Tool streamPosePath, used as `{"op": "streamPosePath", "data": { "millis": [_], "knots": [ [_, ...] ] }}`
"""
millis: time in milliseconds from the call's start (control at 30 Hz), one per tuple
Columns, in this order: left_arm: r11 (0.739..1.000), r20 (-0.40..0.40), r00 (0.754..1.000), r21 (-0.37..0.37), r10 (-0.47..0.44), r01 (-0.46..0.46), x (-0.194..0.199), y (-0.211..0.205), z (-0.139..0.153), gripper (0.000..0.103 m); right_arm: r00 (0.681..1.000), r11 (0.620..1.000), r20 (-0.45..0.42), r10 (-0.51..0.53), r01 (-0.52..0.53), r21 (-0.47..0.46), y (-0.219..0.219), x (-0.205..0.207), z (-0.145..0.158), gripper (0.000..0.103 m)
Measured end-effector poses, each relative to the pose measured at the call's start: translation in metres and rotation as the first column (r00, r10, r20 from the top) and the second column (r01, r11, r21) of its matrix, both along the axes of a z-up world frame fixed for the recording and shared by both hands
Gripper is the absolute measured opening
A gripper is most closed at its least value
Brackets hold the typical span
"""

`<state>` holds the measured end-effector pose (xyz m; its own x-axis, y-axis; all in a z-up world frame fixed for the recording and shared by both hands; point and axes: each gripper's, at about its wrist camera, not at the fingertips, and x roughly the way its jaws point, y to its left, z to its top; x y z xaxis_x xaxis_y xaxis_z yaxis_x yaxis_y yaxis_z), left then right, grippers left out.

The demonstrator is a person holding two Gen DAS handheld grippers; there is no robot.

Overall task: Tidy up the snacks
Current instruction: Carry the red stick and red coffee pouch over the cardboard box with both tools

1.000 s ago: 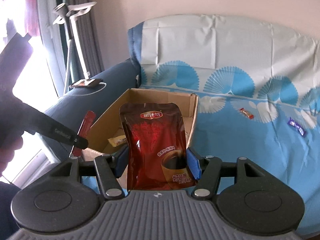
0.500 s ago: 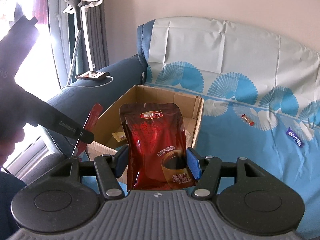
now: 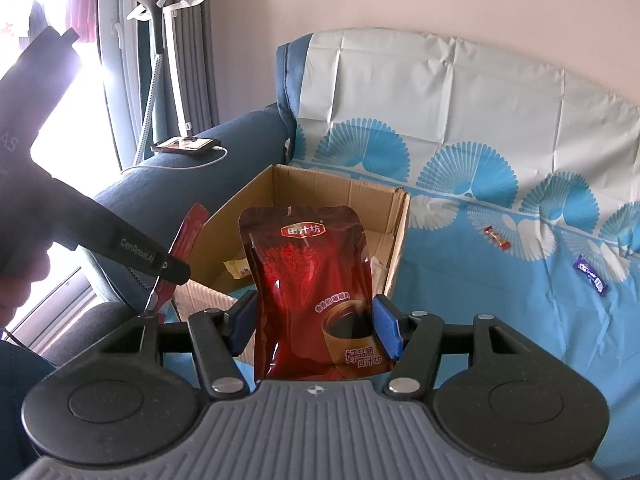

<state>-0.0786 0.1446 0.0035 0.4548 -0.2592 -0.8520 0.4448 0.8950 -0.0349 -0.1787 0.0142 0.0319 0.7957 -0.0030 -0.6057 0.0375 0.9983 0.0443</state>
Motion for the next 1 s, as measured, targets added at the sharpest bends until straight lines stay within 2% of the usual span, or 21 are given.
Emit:
{"op": "streamPosePath", "data": {
  "millis": [700,1000],
  "knots": [
    [1.0,-0.023,1.0,0.001,-0.001,0.001,0.005,0.0,-0.004,0.003,1.0,1.0,-0.016,-0.002,0.003,0.005,0.001,0.006,-0.003,0.064],
    [1.0,-0.018,1.0,-0.001,0.003,-0.003,0.025,-0.002,-0.006,0.003,0.999,1.0,-0.024,-0.025,0.026,0.011,-0.004,0.022,-0.009,0.064]
  ]
}}
